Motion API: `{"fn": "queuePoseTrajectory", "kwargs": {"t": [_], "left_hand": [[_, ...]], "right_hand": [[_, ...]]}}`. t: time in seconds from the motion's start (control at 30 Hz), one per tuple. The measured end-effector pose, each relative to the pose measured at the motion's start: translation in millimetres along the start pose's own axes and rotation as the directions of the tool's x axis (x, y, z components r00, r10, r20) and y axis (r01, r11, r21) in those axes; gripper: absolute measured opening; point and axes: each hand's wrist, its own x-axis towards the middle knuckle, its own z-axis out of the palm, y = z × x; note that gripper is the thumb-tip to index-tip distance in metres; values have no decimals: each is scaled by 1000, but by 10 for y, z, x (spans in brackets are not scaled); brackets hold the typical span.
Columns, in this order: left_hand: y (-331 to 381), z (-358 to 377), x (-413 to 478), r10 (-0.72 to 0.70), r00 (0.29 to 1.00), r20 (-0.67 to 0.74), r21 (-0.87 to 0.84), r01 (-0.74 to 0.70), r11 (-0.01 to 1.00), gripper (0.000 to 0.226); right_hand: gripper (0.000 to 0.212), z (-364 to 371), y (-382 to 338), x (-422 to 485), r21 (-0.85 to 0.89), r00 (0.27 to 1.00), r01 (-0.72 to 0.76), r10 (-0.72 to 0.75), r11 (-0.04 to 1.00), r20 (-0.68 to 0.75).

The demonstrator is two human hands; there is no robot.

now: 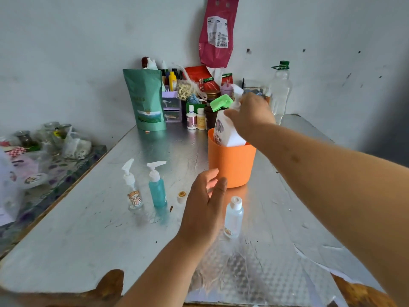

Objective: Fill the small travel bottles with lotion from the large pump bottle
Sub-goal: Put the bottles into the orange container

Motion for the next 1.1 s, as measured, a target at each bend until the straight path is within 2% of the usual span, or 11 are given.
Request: {"fn": "queuePoseTrajectory", "kwargs": {"t": [0.17,0.33,0.47,0.53,0.6,0.67,0.73,0.8,0.83,0.97,1.1], "left_hand": [[169,-137,141,-11,998,-58,-1,11,1000,34],[197,-358,222,-1,987,-159,-1,1,1000,31],[135,-561,266,-14,970,-241,-29,7,1000,26],[123,-673,295,-19,958,-287,-44,6,999,25],[117,-788,329,-26,943,-331,-46,11,999,26],[95,-908,367,-39,923,-382,-61,17,998,26],[69,-1015,396,-44,899,-436,-79,11,997,25],[44,-1104,413,-33,877,-479,-35,19,999,25],[27,-1143,421,-24,870,-493,14,35,999,26],[-56,-1301,488,-14,870,-492,322,197,926,33],[-177,-1432,619,-194,930,-312,692,362,625,42]], "right_hand": [[30,216,79,-43,-88,993,-49,58,995,99],[43,365,128,-77,-190,970,-127,163,973,183],[41,340,63,-65,-220,953,-158,207,963,220],[44,323,16,-47,-228,968,-185,217,956,127],[49,281,-68,-107,-149,985,-169,160,974,-68],[34,255,-193,-217,4,992,27,-27,1000,-126],[20,294,-345,-346,105,971,208,-218,972,95],[20,418,-513,-504,138,865,296,-327,945,382],[24,506,-588,-561,114,814,337,-350,935,464],[42,842,-840,-725,-76,746,493,-375,867,550],[28,965,-931,-733,-210,761,525,-344,825,550]]}}
